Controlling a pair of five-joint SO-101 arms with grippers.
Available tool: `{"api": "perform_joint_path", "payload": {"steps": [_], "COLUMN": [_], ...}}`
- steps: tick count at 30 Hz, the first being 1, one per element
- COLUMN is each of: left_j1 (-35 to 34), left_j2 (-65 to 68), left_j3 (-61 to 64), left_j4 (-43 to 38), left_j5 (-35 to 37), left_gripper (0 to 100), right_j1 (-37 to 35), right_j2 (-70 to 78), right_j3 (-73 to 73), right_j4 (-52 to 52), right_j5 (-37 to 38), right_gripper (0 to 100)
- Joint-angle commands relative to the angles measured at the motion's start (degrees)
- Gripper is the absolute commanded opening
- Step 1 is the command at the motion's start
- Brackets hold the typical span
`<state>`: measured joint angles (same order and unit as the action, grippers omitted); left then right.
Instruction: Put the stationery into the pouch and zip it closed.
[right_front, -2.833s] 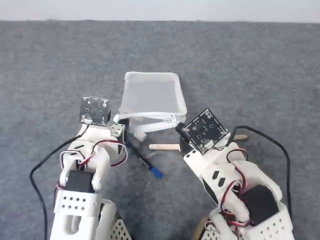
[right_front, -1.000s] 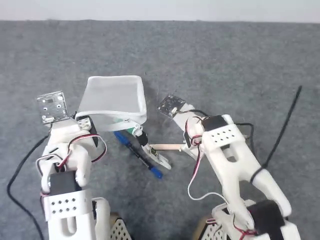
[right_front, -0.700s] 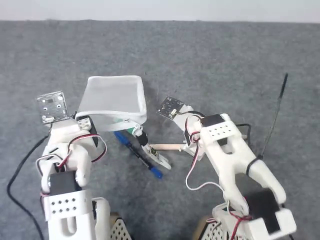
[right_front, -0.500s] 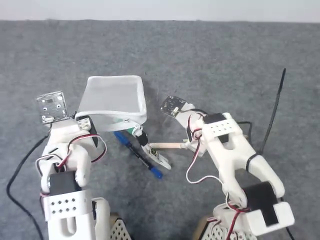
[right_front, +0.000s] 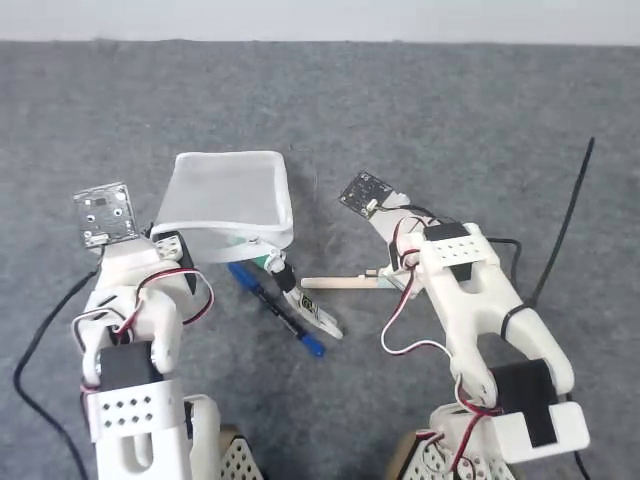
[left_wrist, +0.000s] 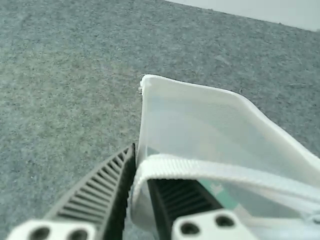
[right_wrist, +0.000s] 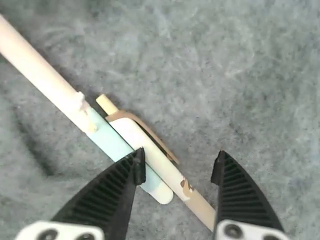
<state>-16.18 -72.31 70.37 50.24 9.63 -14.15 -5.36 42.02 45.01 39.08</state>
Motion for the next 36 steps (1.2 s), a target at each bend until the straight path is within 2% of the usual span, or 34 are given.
{"api": "perform_joint_path", "payload": {"steps": [1, 11, 18, 23, 33, 36], "left_j1": [-0.4, -0.4, -0.4, -0.4, -0.4, -0.4], "left_j2": [0.3, 0.3, 0.3, 0.3, 0.3, 0.3], "left_j3": [-3.8, -3.7, -3.7, -3.7, -3.7, -3.7], "left_j4": [-0.7, -0.7, -0.7, -0.7, -0.7, -0.7], "left_j5": [0.7, 0.7, 0.7, 0.7, 0.5, 0.5], "left_gripper": [1, 1, 1, 1, 1, 1], "right_j1": [0.0, -2.8, -3.8, -6.3, -2.4, 0.0], "right_j2": [-0.1, 4.5, 8.4, 11.3, 11.9, 11.9], "right_j3": [-2.6, -2.7, -9.2, -10.9, -13.8, -13.9], "right_j4": [0.6, 1.3, 11.5, 14.7, 13.2, 11.2], "right_j5": [1.0, 2.0, 3.3, 3.5, 3.2, 3.2], "right_gripper": [20.9, 20.9, 20.9, 20.9, 20.4, 13.6]}}
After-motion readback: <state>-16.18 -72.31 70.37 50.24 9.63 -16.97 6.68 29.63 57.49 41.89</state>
